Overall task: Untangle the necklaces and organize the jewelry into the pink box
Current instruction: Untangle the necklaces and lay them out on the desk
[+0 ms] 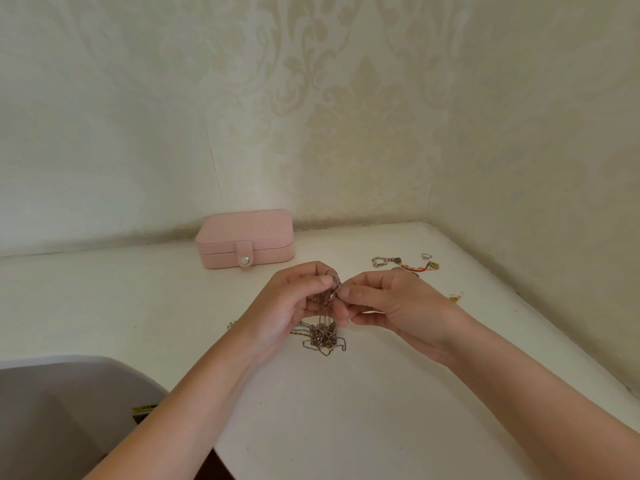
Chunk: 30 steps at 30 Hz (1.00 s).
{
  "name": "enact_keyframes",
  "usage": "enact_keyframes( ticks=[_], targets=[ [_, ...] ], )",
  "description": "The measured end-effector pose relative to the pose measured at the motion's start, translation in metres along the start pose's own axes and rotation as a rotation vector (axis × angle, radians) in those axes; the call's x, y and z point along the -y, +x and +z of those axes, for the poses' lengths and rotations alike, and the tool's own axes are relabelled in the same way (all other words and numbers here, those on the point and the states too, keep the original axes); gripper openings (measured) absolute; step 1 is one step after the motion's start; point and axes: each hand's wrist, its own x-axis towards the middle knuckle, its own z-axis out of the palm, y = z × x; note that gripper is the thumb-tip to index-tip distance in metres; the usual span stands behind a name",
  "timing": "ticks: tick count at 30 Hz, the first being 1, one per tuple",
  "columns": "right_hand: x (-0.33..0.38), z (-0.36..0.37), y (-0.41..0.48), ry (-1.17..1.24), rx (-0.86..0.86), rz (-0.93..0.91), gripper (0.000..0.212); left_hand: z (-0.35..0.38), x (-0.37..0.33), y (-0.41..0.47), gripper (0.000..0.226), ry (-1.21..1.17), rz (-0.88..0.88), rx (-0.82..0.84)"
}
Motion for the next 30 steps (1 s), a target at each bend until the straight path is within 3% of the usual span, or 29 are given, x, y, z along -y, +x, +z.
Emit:
enact_keyframes(
  ticks=[4,9,15,23,30],
  targets=[
    [-0.001,-0.005,0.002,0.021,0.054,0.069,0.012,0.002,-0.001,-0.002,0.015,0.049,0.006,0.021],
    [-0.009,0.004,0.004,-0.033,0.18,0.131,0.037,0.005,-0.004,-0.003,0.017,0.085,-0.02,0.007],
    [-0.007,0.005,0.003,0.019,0.114,0.061,0.012,0.002,-0.003,0.001,0.02,-0.003,-0.002,-0.101],
    [-0.001,-0.008,0.005,0.164,-0.03,-0.07,0.024,-0.003,0.004,0.007,0.019,-0.112,0.039,-0.236],
    [0.006,-0.006,0.001,0.19,-0.063,-0.019,0.025,-0.002,-0.002,0.006,0.021,-0.407,-0.045,-0.248]
  ],
)
